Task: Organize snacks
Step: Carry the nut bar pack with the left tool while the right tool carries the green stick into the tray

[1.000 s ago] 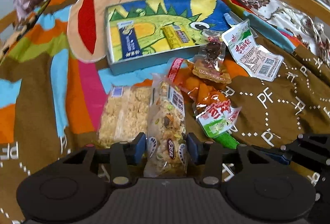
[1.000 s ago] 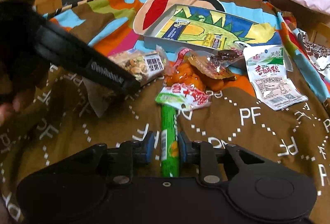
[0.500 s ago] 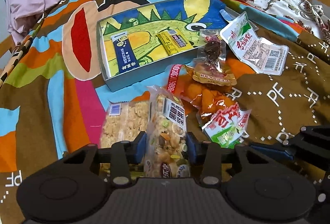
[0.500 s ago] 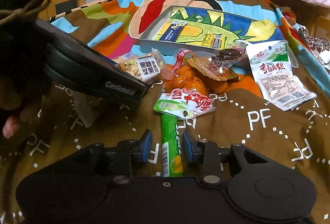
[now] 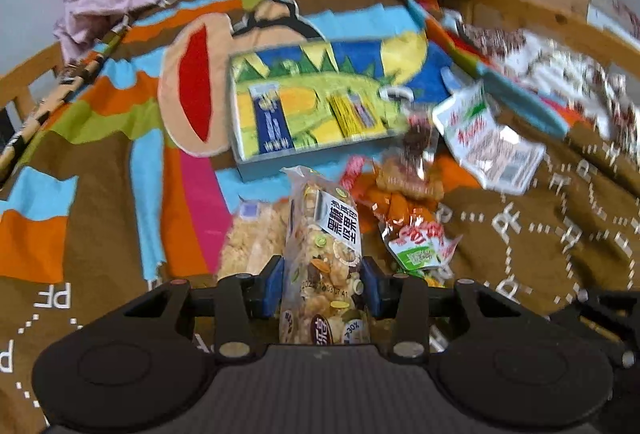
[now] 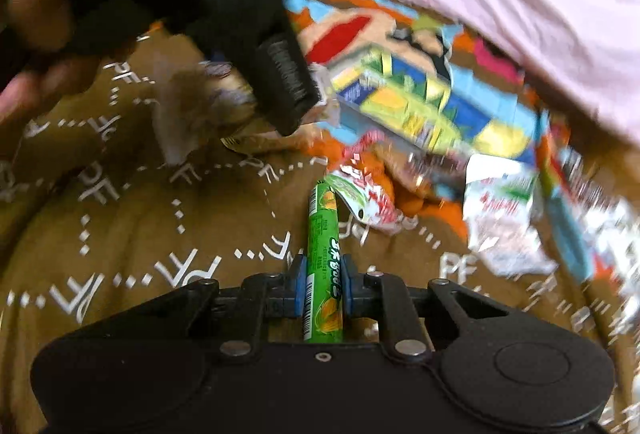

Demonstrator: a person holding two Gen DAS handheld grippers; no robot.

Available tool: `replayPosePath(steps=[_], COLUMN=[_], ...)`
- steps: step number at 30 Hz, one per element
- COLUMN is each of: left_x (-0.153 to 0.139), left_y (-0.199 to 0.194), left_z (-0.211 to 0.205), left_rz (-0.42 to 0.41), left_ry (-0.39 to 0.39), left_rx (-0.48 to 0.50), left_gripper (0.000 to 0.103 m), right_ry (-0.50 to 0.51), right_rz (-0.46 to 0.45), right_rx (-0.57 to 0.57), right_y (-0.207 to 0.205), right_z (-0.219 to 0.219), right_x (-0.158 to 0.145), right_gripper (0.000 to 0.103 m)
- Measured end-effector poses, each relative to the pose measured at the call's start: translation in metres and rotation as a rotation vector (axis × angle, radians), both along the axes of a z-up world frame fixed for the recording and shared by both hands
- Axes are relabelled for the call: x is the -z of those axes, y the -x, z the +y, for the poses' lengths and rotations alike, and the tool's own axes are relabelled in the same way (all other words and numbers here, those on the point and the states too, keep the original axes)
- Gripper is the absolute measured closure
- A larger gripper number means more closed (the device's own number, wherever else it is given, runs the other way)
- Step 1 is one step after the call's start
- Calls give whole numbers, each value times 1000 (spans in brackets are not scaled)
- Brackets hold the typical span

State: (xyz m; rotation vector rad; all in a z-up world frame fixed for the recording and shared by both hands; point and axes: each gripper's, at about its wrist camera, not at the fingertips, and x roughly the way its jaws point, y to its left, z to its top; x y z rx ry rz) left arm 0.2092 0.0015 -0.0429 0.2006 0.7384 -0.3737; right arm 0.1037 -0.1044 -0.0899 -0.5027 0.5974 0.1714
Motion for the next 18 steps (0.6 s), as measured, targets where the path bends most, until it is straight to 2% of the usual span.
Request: replayPosePath(steps=[5,9,14,18], left_x=[-20,-34,-50,-66], left_y=[10,12,8,-7], left_z=[10,18,22,24], left_rz=[-85,-155,-225,-269], left_ry=[75,131,194,288], left_rx=[-48,-91,-168,-213], left_gripper=[58,58,58,58], right_ry=[65,76,-2,-24], right_rz=[-122,-202,-249,-313], right_rx=[-37,-25,24,20], right_y=[19,17,-2,-28], right_z=[3,0,-13,-24], right_x=[-12,-25,-59,-91], right_gripper=[84,84,84,84])
